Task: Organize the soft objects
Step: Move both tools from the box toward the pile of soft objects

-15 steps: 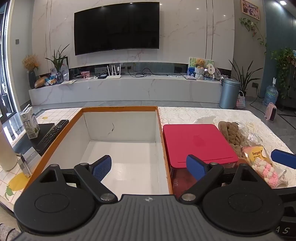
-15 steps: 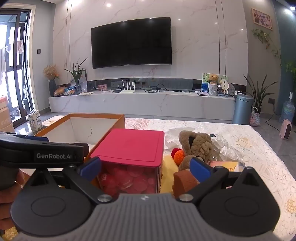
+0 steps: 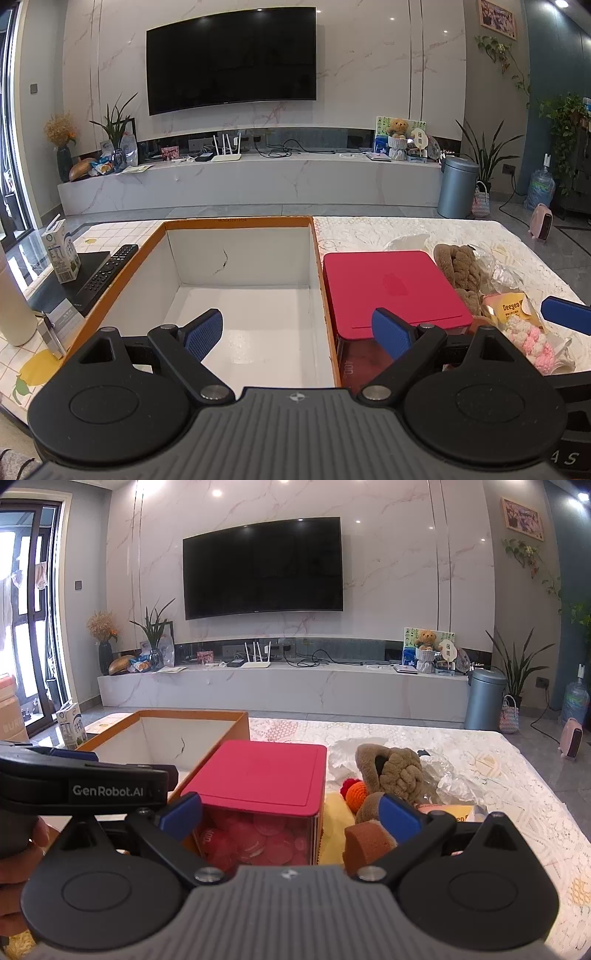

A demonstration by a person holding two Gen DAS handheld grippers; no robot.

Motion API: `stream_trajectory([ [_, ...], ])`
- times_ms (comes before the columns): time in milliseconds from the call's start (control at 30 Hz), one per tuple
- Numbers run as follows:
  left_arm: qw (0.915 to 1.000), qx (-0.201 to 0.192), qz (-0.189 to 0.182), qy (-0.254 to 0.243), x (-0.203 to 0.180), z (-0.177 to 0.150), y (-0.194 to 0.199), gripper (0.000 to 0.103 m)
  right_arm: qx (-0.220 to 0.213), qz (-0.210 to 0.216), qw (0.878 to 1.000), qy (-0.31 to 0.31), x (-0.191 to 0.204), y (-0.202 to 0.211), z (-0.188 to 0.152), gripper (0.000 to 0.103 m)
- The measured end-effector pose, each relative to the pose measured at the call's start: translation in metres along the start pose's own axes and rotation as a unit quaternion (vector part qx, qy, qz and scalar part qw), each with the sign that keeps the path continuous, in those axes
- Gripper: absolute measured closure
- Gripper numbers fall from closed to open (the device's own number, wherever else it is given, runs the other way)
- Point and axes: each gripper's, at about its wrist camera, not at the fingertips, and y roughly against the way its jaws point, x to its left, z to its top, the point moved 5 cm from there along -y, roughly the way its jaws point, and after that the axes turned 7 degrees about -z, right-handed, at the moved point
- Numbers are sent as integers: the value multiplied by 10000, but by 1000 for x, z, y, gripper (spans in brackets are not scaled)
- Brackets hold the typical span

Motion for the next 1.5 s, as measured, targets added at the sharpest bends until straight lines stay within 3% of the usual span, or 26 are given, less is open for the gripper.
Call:
stream_trajectory([
  [867,9992,-125,345,-163,-7,-1,9,0,-87,-107,9999,-50,1,-4,1,3],
  [967,9992,-130,356,-101,-10,3,11,0,-328,-332,9989,-80,-1,-2,3,3],
  [1100,9982,-162,347,-457,-19,10,14,0,-508,-431,9978,3,-8,1,7,3],
  [1267,9978,-230,247,-579,-34,19,21,0,-674,-853,9938,218,-27,7,12,2],
  [1400,9969,-210,170,-735,-48,26,20,0,-749,-1123,9901,380,-50,13,22,3],
  [1500,9966,-123,85,-805,-57,29,15,0,-906,-1449,9852,157,-87,28,29,2],
])
